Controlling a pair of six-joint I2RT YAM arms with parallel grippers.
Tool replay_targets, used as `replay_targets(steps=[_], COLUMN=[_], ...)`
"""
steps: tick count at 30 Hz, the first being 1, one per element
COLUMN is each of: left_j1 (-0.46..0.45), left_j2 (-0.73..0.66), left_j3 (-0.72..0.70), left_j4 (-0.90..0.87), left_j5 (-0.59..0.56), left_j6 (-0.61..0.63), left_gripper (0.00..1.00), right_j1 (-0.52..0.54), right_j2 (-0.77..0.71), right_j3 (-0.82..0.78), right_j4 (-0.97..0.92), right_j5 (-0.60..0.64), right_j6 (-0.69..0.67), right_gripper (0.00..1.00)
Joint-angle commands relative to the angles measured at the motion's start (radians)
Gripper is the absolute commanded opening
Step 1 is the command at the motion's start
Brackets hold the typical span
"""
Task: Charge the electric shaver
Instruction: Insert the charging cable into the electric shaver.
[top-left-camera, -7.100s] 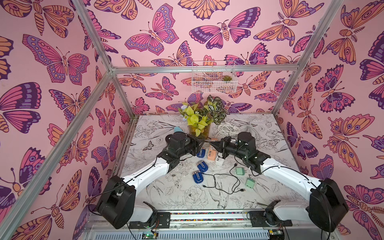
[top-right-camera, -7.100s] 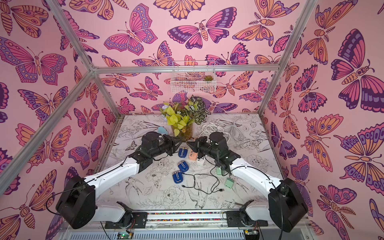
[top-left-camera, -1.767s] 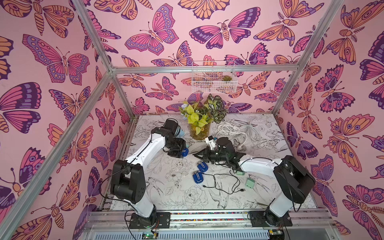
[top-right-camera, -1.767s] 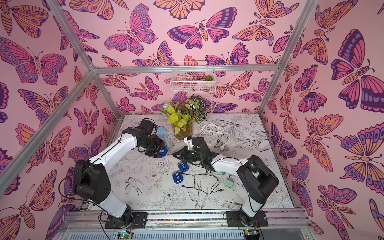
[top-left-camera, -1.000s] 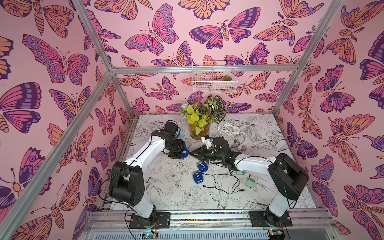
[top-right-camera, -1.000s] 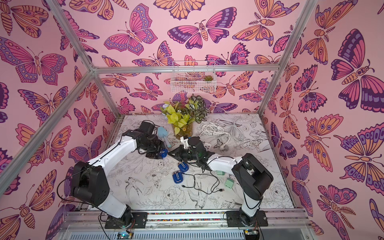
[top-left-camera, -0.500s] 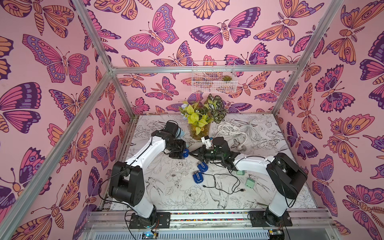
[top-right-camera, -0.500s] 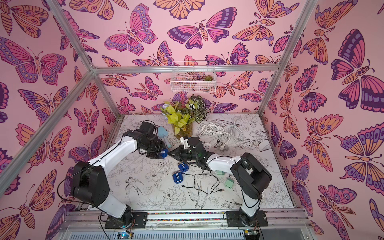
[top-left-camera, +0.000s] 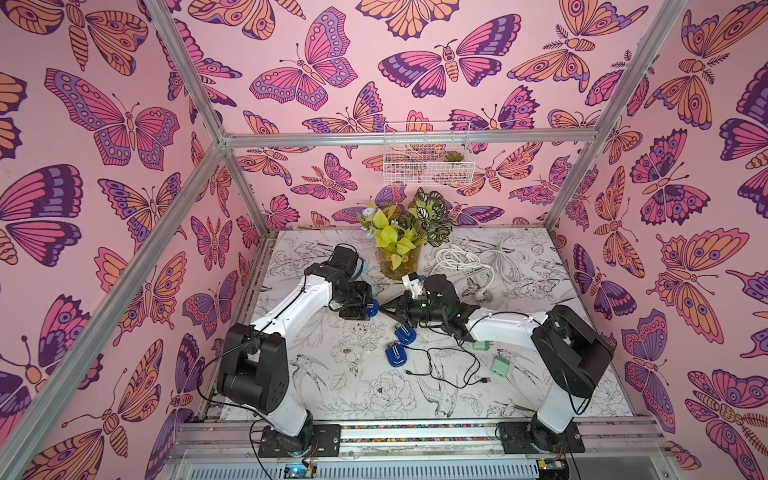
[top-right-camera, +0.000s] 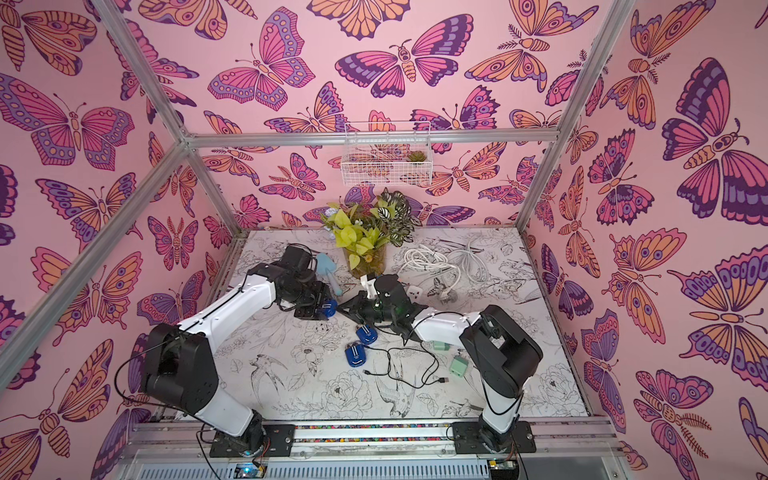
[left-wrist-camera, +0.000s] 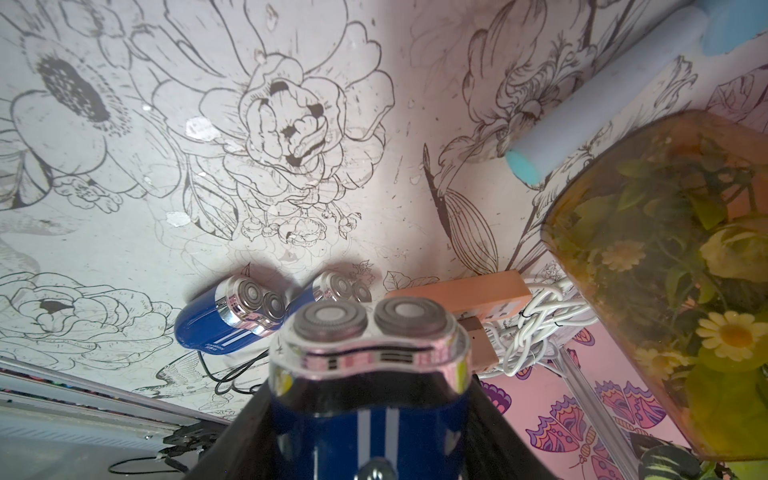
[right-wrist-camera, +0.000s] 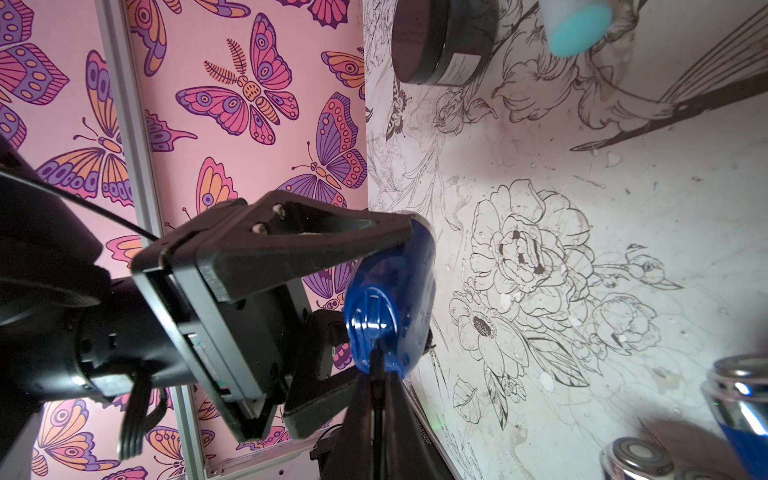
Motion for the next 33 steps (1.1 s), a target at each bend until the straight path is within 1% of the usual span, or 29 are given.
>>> replay_targets(steps=[1,4,20,33], left_j1=[-0.024,-0.031,-0.064,-0.092], left_j2=[-0.050,-0.056,-0.038,-0.027], left_j3=[-0.006,-0.004,0.030,0.065], left_j4=[0.003,0.004,0.003,0.003], left_j5=[0.008,-0.011,-0.033,-0.022], left_j6=[-0.066,-0.091,-0.097,-0.104], left_gripper=[0.00,0.00,0.00,0.00], right_j1=[0.008,0.010,0.026,0.033], right_j2=[-0.014,-0.021,-0.022,0.007], right_j3=[0.029,0.037,0.094,0.122], right_j4=[-0.067,-0.103,-0.214,-0.207], right_j5=[0.054,0.058,0.048,0.023], right_j6=[-0.046,-0.066,-0.113,-0.101], right_gripper=[0.00,0.00,0.00,0.00])
